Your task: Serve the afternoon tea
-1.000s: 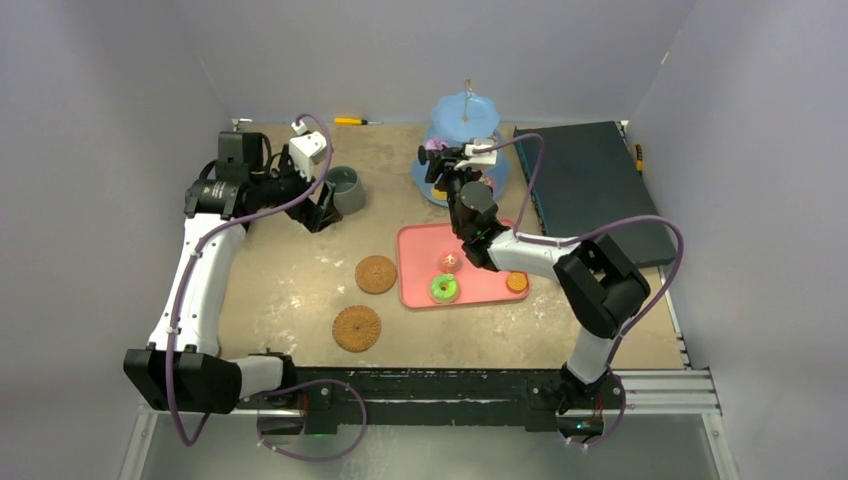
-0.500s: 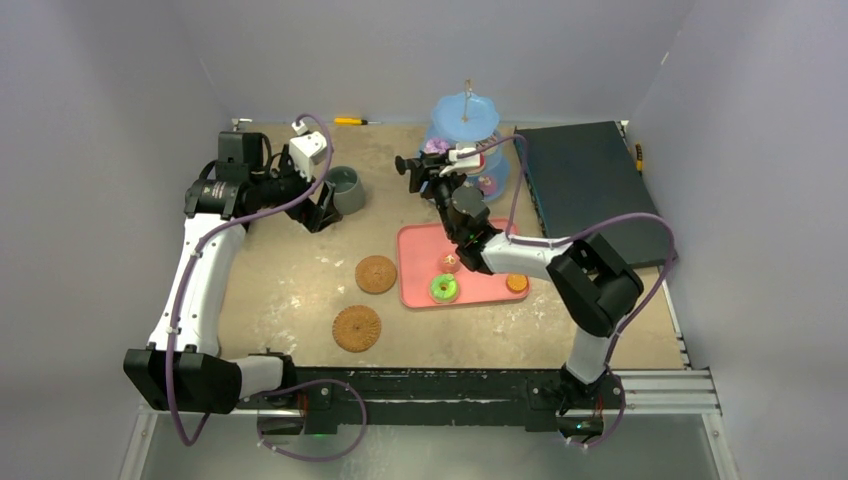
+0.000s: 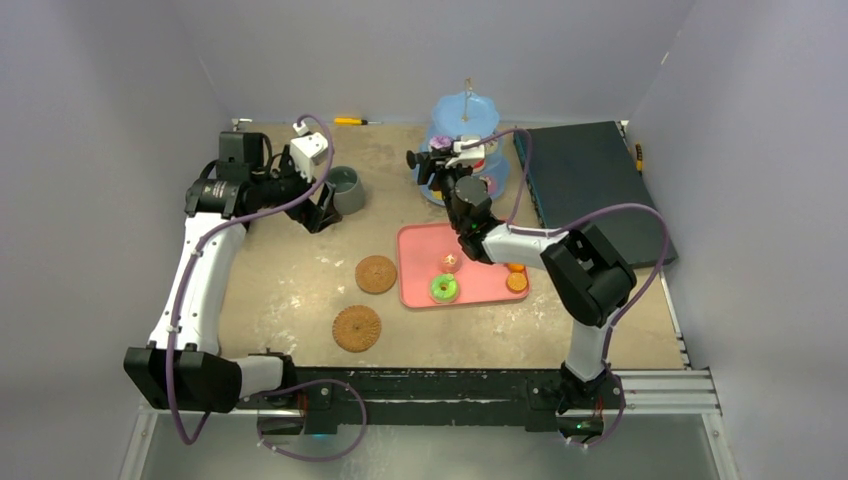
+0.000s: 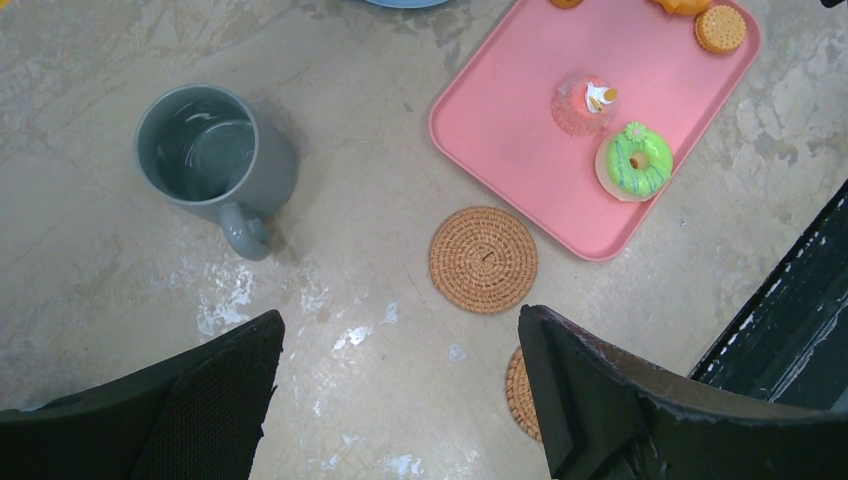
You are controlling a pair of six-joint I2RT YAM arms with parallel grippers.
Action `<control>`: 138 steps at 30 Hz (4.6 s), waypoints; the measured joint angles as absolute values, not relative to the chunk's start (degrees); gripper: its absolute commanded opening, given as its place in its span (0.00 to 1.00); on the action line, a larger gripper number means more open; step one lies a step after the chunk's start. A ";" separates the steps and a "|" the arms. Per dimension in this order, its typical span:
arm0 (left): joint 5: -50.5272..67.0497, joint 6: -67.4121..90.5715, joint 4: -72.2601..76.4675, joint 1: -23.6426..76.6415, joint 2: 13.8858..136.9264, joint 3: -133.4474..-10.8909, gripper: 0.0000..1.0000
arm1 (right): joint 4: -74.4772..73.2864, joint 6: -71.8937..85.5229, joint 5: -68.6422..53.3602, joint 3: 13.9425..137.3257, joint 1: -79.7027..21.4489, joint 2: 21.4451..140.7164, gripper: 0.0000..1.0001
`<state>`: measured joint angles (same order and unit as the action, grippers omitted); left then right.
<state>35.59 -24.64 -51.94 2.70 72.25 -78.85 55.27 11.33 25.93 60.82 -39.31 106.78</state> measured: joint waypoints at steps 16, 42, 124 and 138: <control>37.56 -24.03 -49.50 2.70 78.13 -81.65 0.90 | 53.32 11.53 19.92 54.00 -38.65 97.60 0.65; 39.31 -2.76 -16.16 23.49 121.16 -124.40 0.90 | 39.72 17.02 19.99 35.00 -38.65 72.84 0.64; 33.82 4.84 24.97 23.03 133.47 -115.18 0.00 | 28.14 21.02 20.14 32.53 -38.65 61.21 0.59; 15.16 -3.60 23.88 24.80 124.75 -104.29 0.00 | 29.58 20.73 20.01 32.42 -38.65 61.73 0.60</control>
<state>15.16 -3.60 23.88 24.80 124.75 -104.29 29.58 20.73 20.01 32.42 -38.65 61.73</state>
